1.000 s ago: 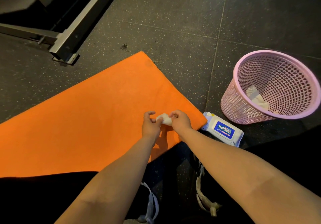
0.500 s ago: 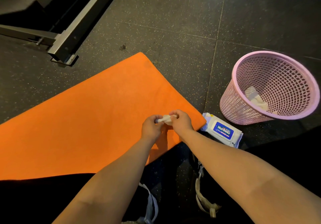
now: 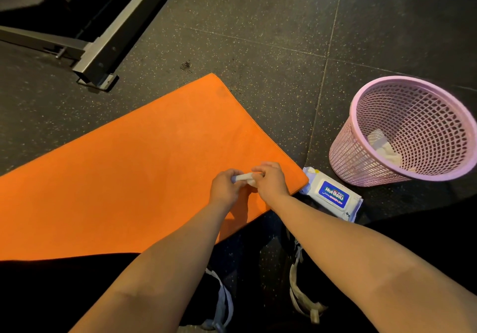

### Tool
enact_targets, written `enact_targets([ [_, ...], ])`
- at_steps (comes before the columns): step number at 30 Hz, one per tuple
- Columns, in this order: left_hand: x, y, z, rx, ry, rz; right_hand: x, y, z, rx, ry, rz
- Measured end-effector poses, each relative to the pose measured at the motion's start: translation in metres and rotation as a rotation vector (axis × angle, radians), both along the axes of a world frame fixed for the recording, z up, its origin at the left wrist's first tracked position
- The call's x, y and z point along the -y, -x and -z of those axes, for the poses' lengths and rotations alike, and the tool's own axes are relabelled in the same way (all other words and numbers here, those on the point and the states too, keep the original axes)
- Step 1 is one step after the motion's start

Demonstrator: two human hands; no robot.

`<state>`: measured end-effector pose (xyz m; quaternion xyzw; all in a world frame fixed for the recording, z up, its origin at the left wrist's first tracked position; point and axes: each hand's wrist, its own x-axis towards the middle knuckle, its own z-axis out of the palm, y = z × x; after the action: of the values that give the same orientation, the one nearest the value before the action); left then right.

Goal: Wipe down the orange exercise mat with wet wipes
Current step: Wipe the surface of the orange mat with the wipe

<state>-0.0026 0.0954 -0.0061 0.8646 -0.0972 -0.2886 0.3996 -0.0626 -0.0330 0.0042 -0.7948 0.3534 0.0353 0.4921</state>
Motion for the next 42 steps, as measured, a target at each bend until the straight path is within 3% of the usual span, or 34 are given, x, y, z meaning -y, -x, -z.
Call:
enact_targets([
  [3, 0.000, -0.003, 0.001, 0.030, 0.029, 0.017, 0.001, -0.001, -0.001, 0.005, 0.102, -0.054],
  [8, -0.002, -0.004, 0.007, 0.036, -0.005, 0.059, 0.002, 0.003, -0.002, 0.072, -0.015, -0.084],
  [14, -0.004, -0.010, 0.006, 0.056, 0.020, 0.080, 0.008, 0.003, 0.009, 0.014, 0.136, -0.115],
  [20, 0.001, -0.016, 0.000, 0.037, -0.012, 0.091, 0.008, -0.002, 0.006, 0.006, 0.132, -0.103],
  [30, 0.003, -0.018, 0.002, -0.013, 0.020, -0.106, 0.002, -0.013, -0.004, 0.022, -0.097, -0.077],
  [36, 0.015, -0.033, 0.004, 0.025, 0.130, -0.202, 0.008, -0.039, 0.004, -0.030, -0.204, 0.203],
  [42, 0.035, -0.066, 0.019, 0.019, 0.185, -0.294, 0.016, -0.074, 0.022, -0.098, 0.006, 0.108],
])
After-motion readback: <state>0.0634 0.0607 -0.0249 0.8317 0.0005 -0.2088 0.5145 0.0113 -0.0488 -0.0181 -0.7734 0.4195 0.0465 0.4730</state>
